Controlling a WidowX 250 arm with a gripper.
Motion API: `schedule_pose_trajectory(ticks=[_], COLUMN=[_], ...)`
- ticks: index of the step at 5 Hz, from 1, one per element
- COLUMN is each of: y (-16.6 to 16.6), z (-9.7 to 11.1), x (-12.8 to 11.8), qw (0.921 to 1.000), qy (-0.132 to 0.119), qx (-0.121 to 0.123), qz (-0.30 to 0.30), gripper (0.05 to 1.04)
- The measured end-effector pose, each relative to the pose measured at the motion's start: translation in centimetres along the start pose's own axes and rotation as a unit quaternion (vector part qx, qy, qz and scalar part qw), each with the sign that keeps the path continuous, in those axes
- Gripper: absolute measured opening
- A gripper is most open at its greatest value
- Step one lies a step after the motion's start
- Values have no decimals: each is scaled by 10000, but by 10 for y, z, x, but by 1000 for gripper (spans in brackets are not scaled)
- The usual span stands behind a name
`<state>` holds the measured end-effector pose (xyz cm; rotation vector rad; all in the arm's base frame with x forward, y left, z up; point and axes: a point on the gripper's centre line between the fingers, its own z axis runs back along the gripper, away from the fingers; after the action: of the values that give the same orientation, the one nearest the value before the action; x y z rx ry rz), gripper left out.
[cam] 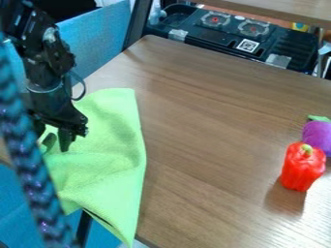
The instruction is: Unfold the cloth from left to the right
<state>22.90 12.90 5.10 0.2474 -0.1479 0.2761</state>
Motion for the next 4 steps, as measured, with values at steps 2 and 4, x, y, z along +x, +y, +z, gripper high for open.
schedule_pose_trajectory(ticks=[2, 4], y=[-2, -24], z=[1, 16], x=[-4, 12], qw=[9997, 9986], qy=[163, 112], qx=[-76, -463], qz=[-146, -228], gripper=[167, 50])
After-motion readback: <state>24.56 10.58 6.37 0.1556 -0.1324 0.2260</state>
